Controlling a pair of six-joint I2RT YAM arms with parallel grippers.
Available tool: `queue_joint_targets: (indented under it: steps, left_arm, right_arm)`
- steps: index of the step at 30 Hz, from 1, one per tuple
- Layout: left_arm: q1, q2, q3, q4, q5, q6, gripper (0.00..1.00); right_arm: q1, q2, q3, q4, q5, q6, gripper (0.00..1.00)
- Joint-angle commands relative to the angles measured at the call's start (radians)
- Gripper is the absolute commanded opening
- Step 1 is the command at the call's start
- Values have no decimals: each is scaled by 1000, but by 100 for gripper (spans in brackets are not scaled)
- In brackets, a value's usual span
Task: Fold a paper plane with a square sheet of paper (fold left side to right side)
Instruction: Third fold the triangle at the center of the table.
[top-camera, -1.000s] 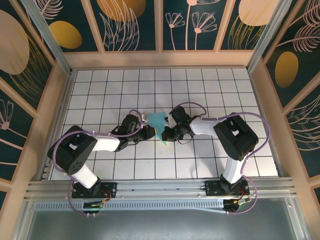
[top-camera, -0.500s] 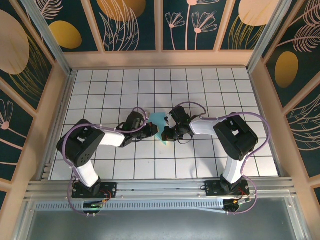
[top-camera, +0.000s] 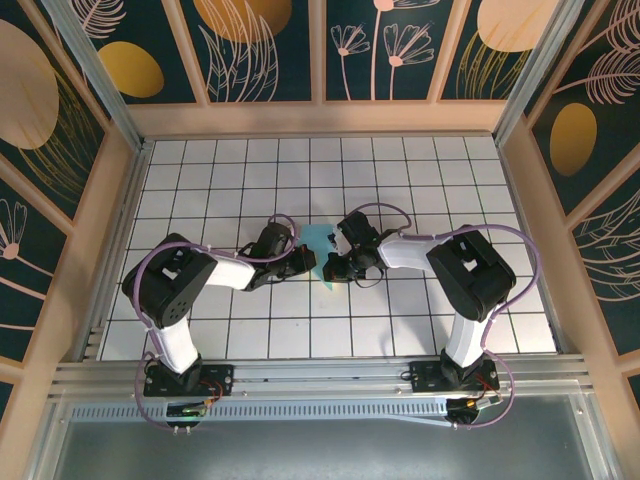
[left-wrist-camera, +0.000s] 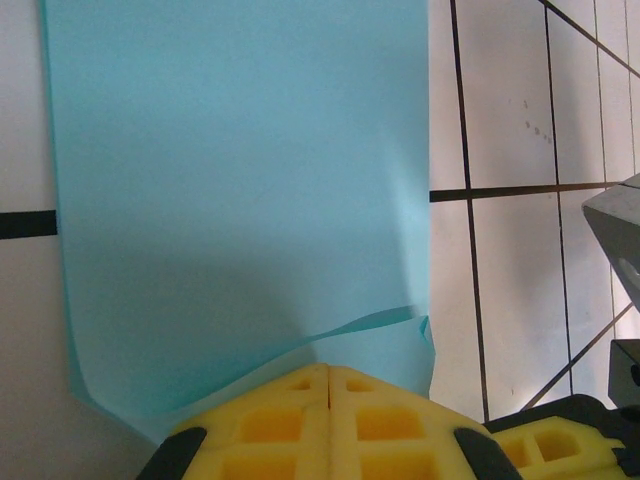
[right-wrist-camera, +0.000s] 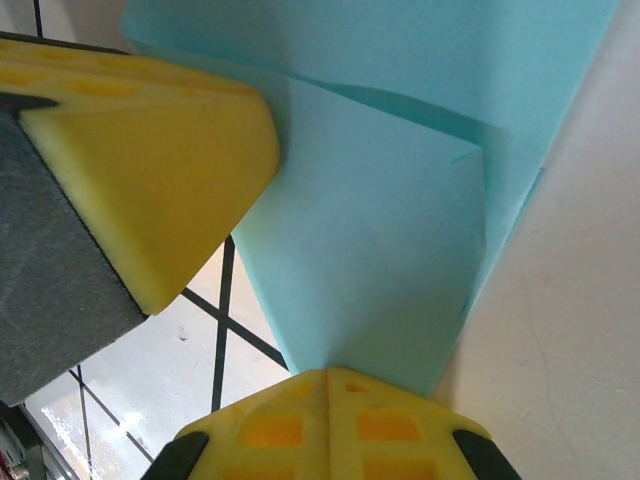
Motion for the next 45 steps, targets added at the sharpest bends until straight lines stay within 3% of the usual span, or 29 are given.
queue_joint_targets:
  steps: [1,23,31,38,41,45]
  left_arm:
    - [1,42,13,-50,-61,3,0]
    - [161,17,14,-108,-108,122,0]
    - [173,-105,14,-145,-111,169,0]
    - [168,-235,-63,-72,50,202,0]
    - [137,-227,-73,-39,122,208,0]
    - [76,-173,-47,-33,140,213,0]
  right_arm:
    - [-6,78,-34,-139,185,-17,0]
    - [-7,84,-33,-139,174,-20,0]
    - [-12,78,-28,-128,157,-27,0]
    - [-30,66,-15,-138,159,-63,0]
    - [-36,62,-13,-140,155,-71,0]
    - [-39,60,-10,-145,157,-75,0]
